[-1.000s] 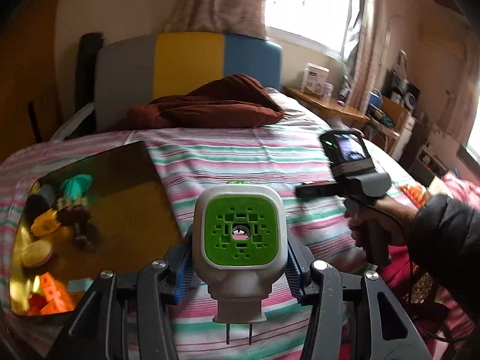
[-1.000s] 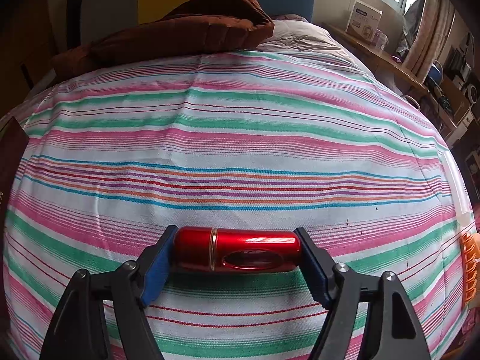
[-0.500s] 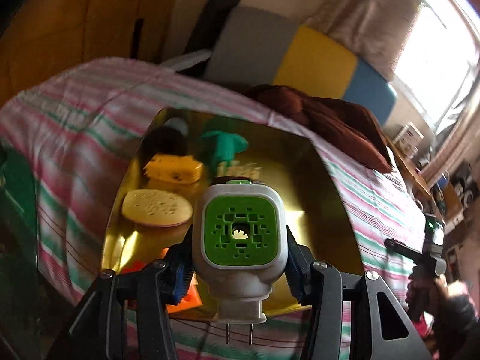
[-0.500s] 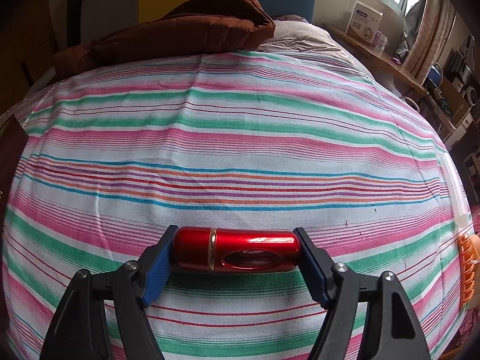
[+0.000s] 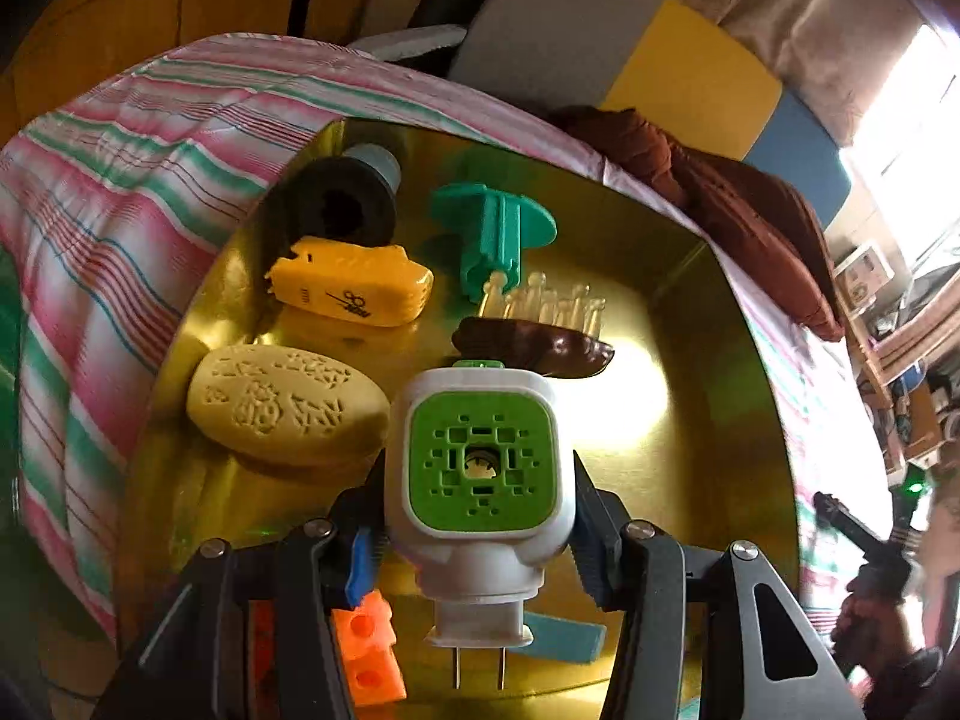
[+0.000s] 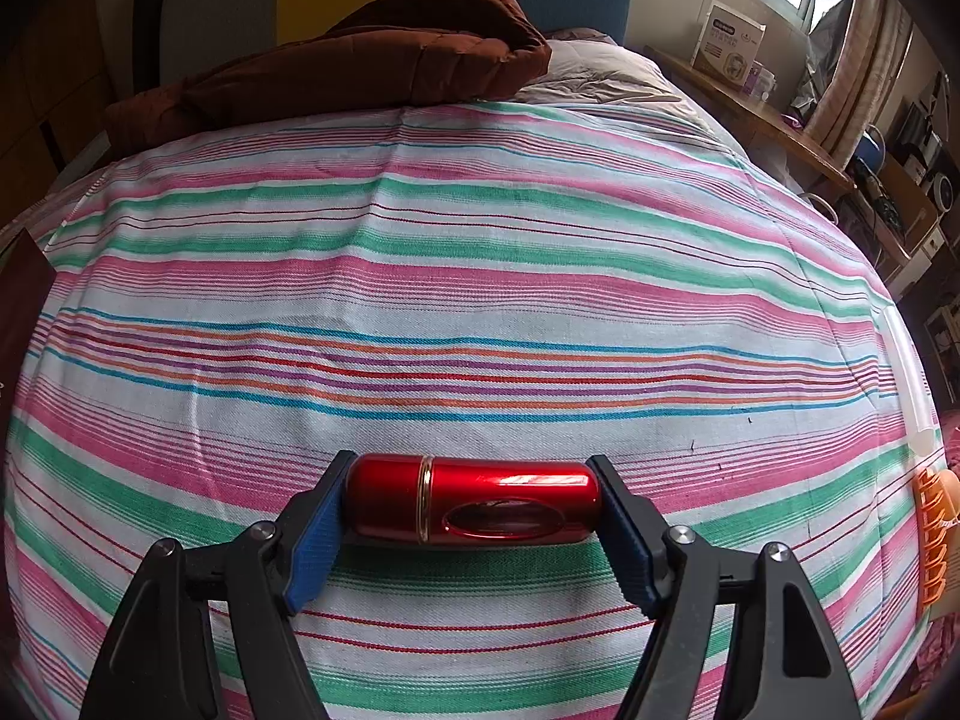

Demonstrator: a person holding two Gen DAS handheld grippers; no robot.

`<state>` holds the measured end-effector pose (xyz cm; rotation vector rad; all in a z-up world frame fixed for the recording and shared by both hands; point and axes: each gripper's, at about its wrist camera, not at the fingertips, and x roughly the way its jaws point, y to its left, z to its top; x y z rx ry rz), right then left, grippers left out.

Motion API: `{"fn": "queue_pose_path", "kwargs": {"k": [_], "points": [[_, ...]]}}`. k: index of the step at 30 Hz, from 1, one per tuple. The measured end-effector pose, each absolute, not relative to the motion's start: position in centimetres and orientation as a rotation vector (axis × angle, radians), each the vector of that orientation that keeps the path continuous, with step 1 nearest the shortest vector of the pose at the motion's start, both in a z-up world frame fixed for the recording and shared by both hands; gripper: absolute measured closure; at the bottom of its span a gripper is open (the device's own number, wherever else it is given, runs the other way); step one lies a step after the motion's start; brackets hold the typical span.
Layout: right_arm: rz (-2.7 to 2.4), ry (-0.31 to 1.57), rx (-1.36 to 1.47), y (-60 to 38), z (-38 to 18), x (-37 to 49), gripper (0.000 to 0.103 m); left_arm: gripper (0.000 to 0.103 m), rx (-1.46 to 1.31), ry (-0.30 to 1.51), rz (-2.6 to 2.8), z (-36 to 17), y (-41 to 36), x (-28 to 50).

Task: Organize rigid objects
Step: 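Carry the diffuser into the tray with the left tool while the right tool holds the red tube, then open the left tool to release the diffuser beside the orange cubes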

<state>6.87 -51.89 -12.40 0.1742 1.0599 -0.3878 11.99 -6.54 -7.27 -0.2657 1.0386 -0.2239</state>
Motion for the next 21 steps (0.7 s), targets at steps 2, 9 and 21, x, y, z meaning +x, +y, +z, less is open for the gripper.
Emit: {"fn": "queue_pose_path", "kwargs": {"k": [2, 9, 21], "points": [[-0.389, 1.06, 0.173, -51.9, -12.4, 6.9, 0.027, 0.049, -0.248, 1.057, -0.223, -7.6, -7.0, 12.3], [-0.388, 1.061, 0.171, -51.9, -12.4, 6.8, 0.027, 0.04, -0.146, 0.997, -0.224, -7.0, -7.9, 12.0], [-0.392, 1.064, 0.122, -51.3, -12.3, 7.0, 0.027, 0.024, -0.076, 0.858, -0.197, -4.6, -6.7, 8.5]]}}
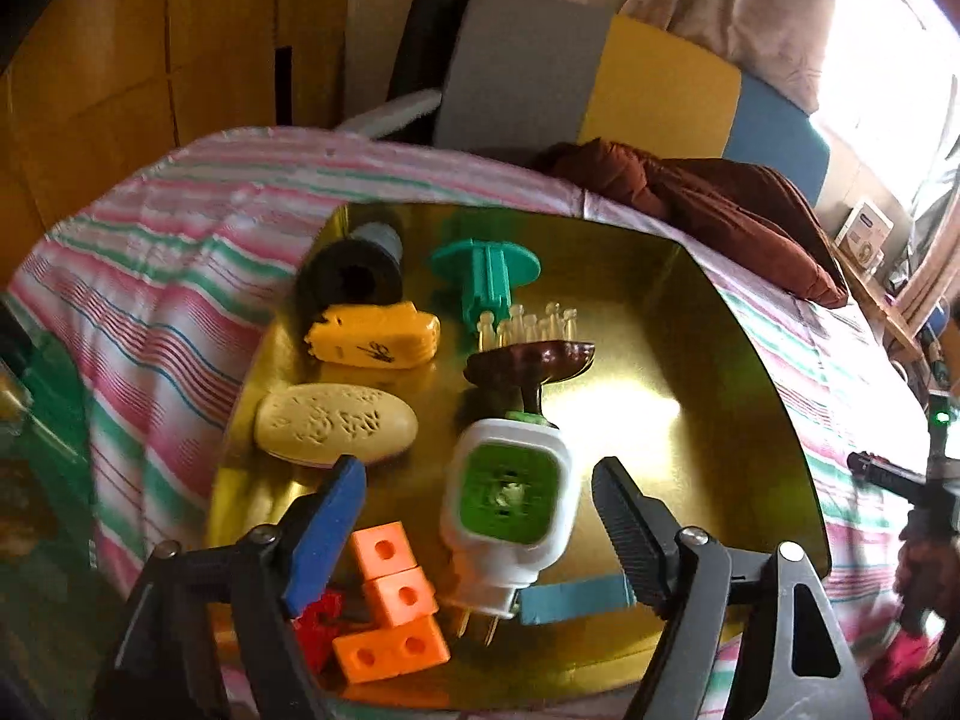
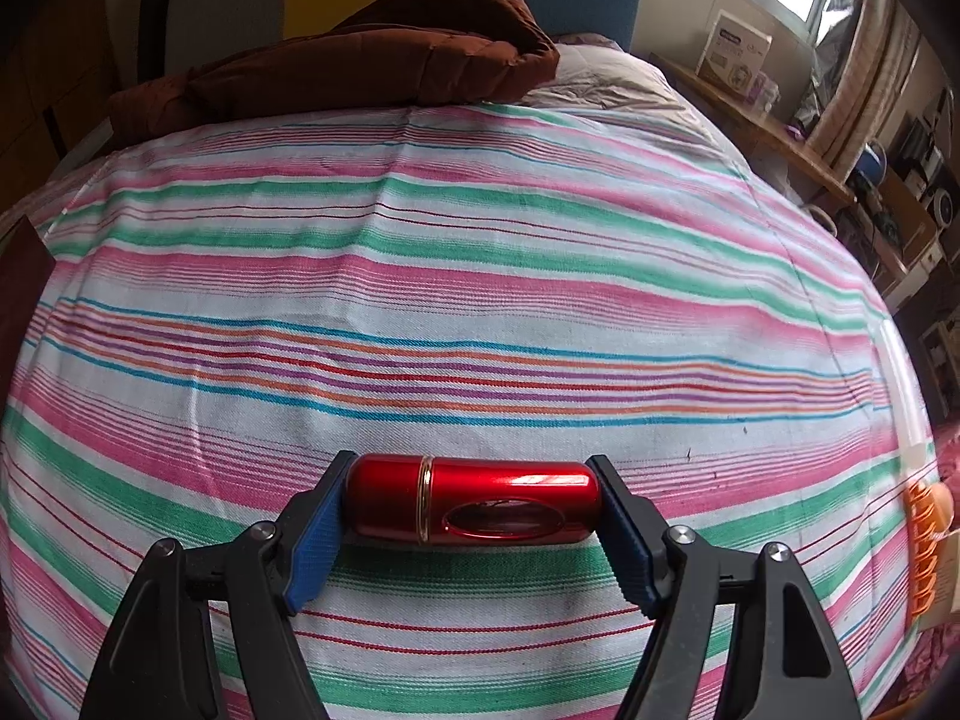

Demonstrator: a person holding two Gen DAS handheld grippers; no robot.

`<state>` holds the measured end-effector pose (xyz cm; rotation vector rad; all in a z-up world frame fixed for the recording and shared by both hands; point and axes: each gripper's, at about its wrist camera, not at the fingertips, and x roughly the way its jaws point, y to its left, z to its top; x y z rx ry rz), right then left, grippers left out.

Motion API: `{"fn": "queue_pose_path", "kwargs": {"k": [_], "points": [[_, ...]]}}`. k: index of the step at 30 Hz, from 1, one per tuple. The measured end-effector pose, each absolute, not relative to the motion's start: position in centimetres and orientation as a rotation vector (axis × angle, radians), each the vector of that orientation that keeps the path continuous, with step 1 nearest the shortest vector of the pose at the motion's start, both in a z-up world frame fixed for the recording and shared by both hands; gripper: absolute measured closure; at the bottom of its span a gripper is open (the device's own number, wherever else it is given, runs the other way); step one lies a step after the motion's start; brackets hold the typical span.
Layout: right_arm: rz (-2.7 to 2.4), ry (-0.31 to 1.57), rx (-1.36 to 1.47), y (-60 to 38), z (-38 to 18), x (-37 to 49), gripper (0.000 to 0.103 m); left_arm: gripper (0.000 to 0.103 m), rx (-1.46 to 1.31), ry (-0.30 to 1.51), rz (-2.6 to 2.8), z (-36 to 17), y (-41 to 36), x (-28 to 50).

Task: Organize rigid objects
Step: 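Open the left tool to release the diffuser beside the orange cubes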

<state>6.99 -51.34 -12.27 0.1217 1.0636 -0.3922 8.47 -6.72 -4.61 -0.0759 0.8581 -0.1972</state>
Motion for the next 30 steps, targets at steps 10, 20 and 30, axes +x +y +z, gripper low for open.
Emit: {"fn": "queue_pose_path", "kwargs": {"k": [10, 20, 30], "points": [[-0.391, 1.058, 0.13, -51.5, -12.3, 6.9, 0.027, 0.021, -0.017, 0.714, -0.183, -1.3, -5.8, 4.4], [-0.375, 1.084, 0.196, -51.9, -12.3, 6.7, 0.027, 0.018, -0.023, 0.699, -0.185, -0.8, -4.9, 3.0], [-0.371, 1.128, 0.245, -50.6, -11.9, 5.6, 0.027, 0.018, -0.051, 0.701, -0.194, -1.1, -4.2, 2.6]]}}
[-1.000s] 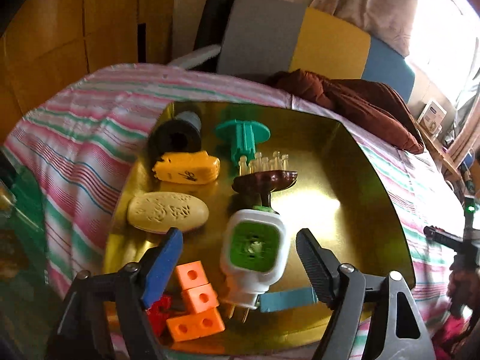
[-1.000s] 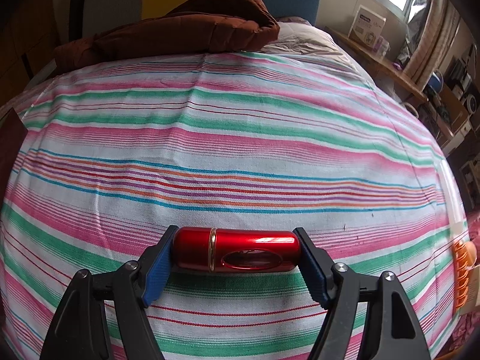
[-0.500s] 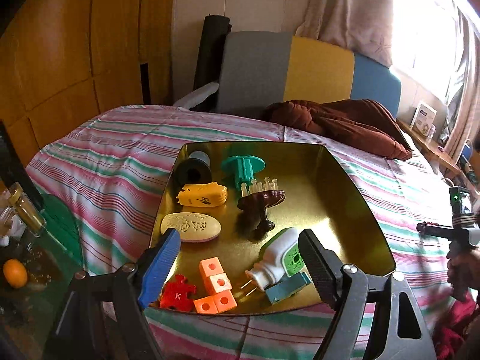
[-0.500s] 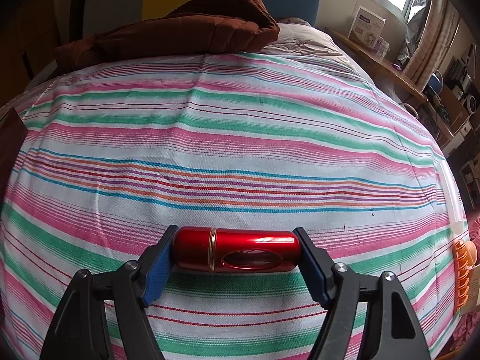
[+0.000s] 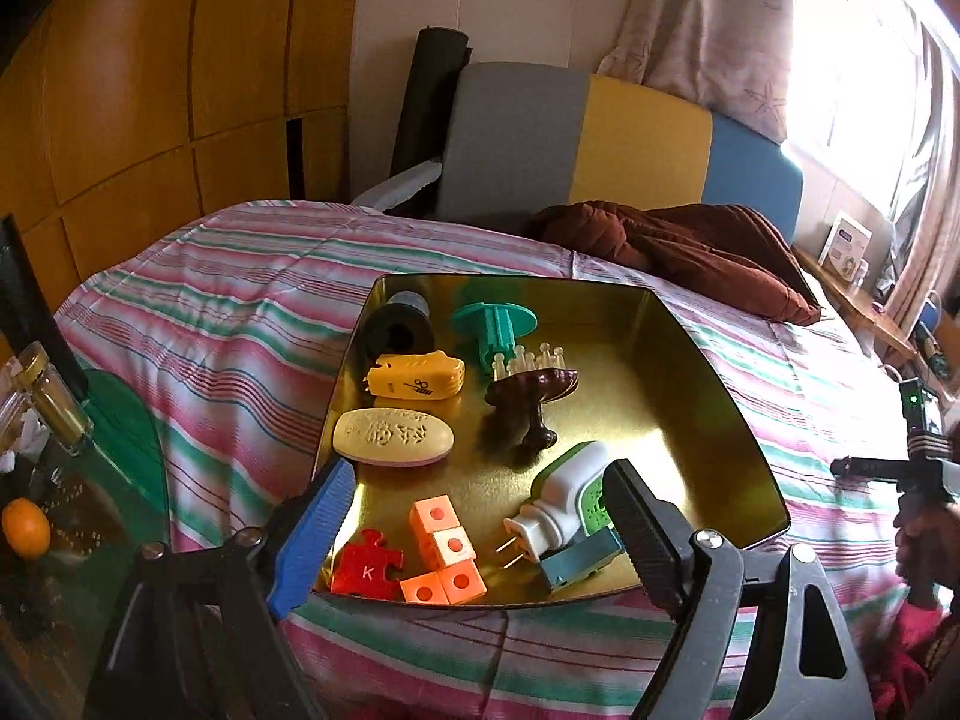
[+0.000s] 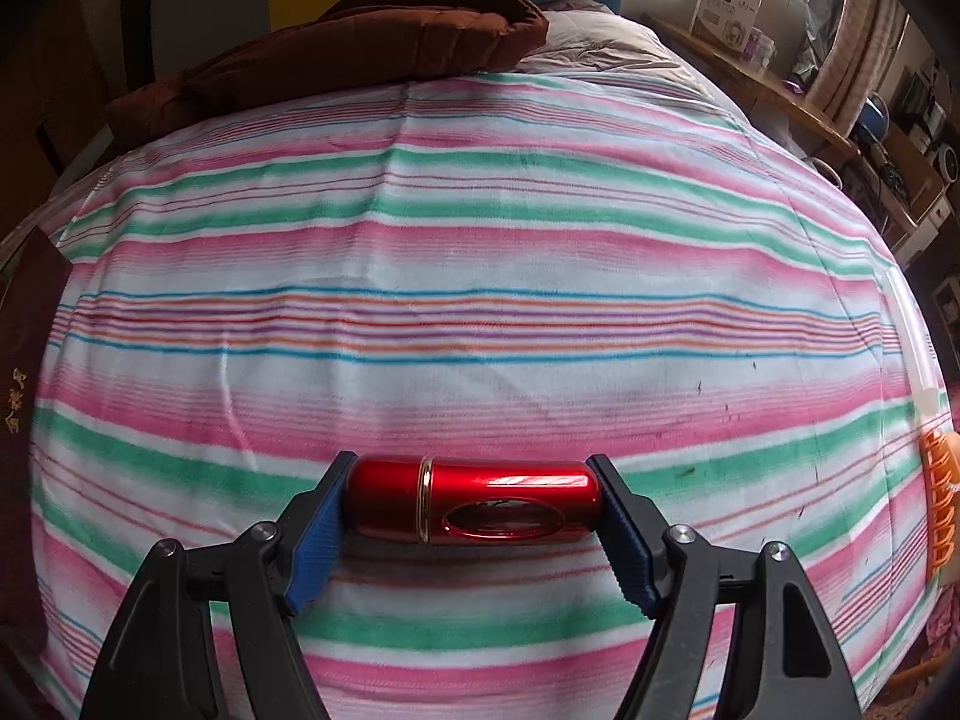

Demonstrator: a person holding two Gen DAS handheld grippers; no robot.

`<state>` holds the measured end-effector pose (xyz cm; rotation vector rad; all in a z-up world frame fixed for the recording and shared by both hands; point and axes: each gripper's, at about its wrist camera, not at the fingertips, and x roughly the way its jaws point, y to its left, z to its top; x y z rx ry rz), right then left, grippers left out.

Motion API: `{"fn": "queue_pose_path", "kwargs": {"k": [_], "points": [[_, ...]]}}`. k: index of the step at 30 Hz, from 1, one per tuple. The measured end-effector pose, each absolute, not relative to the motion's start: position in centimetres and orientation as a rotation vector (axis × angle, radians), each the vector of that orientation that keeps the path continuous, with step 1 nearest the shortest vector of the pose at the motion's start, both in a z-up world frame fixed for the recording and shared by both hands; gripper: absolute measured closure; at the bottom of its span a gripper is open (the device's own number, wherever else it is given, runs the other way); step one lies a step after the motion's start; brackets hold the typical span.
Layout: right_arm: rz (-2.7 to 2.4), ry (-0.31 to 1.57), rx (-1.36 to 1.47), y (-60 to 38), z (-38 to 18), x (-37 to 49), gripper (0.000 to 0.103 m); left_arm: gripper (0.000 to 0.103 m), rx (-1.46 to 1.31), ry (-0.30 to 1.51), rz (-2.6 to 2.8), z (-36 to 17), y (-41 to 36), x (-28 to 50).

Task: Organize rigid objects
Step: 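Open the left tool to release the diffuser beside the orange cubes, then carry the red tube into the tray with the right tool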

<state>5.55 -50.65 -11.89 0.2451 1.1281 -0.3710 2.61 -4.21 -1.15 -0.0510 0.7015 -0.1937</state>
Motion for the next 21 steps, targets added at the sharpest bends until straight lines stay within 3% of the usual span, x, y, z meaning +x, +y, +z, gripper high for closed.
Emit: {"fn": "queue_pose_path", "kwargs": {"k": [11, 21], "points": [[-0.328, 1.158, 0.273, -47.8, -10.5, 4.6, 0.027, 0.015, -0.065, 0.702, -0.184, -1.4, -3.0, 2.1], [-0.011, 0.961, 0.134, -35.4, -1.8, 7.5, 0.027, 0.012, -0.114, 0.716, -0.135, -1.9, -0.9, 2.2]]}}
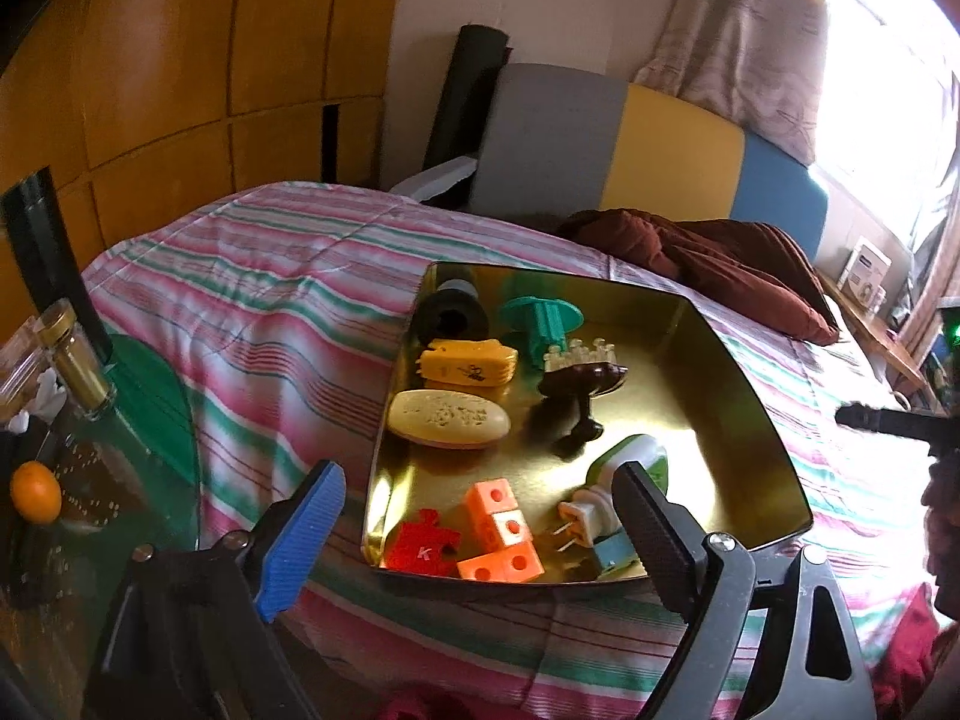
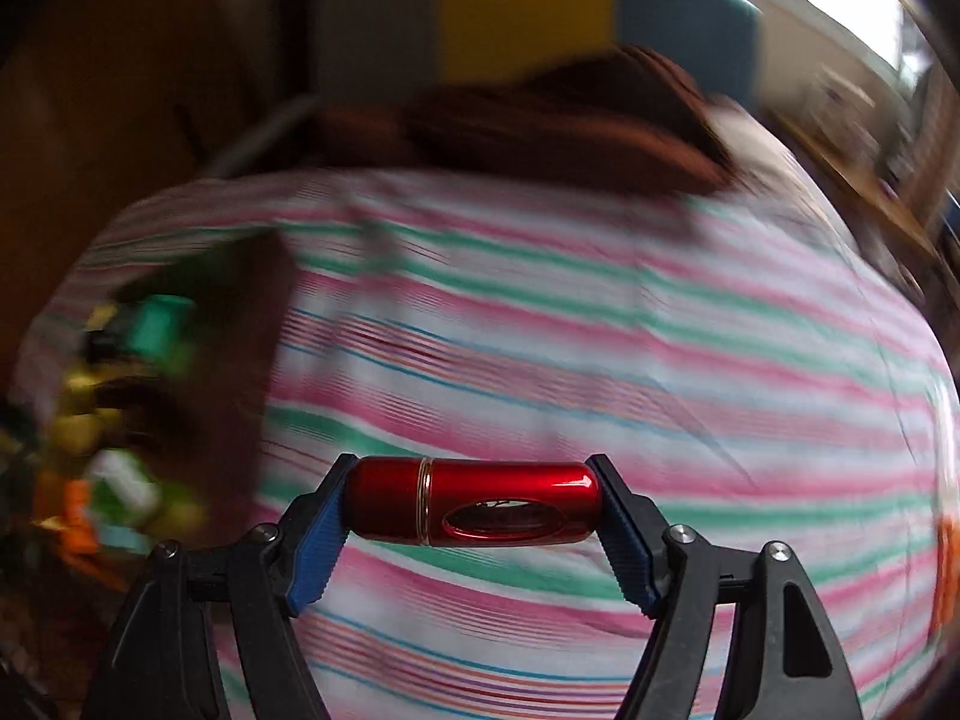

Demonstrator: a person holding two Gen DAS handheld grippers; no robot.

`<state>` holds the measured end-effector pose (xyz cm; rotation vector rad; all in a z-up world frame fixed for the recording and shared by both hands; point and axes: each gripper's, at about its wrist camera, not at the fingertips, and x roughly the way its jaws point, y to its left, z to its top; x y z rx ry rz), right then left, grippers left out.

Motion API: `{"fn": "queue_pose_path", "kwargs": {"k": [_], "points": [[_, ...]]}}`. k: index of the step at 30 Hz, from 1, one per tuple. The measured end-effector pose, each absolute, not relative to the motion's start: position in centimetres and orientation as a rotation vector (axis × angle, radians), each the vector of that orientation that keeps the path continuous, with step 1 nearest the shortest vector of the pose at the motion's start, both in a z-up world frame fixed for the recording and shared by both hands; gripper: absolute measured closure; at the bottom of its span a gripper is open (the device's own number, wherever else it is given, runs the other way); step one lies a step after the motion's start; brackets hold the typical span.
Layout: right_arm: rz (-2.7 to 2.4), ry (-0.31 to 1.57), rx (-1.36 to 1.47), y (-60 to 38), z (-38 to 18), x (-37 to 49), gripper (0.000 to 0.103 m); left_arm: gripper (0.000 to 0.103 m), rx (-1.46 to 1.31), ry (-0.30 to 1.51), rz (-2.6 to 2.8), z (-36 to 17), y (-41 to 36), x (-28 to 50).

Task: Organize rigid objects
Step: 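Carry the red tube into the tray with the right tool, then open the right tool beside the brown piece and withdraw both tools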

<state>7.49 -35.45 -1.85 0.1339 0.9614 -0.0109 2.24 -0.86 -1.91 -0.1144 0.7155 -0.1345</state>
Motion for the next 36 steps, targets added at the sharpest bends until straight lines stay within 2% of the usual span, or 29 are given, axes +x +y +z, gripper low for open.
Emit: {"fn": "queue_pose_path", "kwargs": {"k": [3, 8, 12, 18, 21, 30, 36], "points": [[0.115, 0.941, 0.066, -30.2, -0.5, 9.2, 0.027, 0.012, -0.123, 0.714, -0.122, -2.1, -0.3, 2.4], [0.221, 0.983, 0.019, -23.8, -1.4, 12.7, 0.027, 0.011, -0.126, 0.716, -0.11, -2.3, 0.2, 2.5], [0.214, 1.058, -0.018, -20.7, -3.9, 15.4, 0.027, 0.005, -0.125, 0.714, -0.105, -2.4, 0.4, 2.6], [0.164, 1.167, -0.006, -20.4, -8.0, 17.6, 0.027, 0.002, -0.128, 0.717, -0.089, -2.6, 0.8, 2.9], [0.123, 1.157, -0.076, -19.7, -8.5, 17.6, 0.027, 0.001, -0.129, 0.727, -0.081, -2.9, 0.9, 3.1], [0.151, 1.138, -0.022, -19.9, -7.8, 16.5, 0.025, 0.0, -0.109, 0.71, -0.047, -2.5, 0.8, 2.9], [0.144, 1.027, 0.021, -20.3, -5.9, 14.7, 0.025, 0.0, -0.083, 0.695, -0.037, -1.9, 0.4, 2.6]]}}
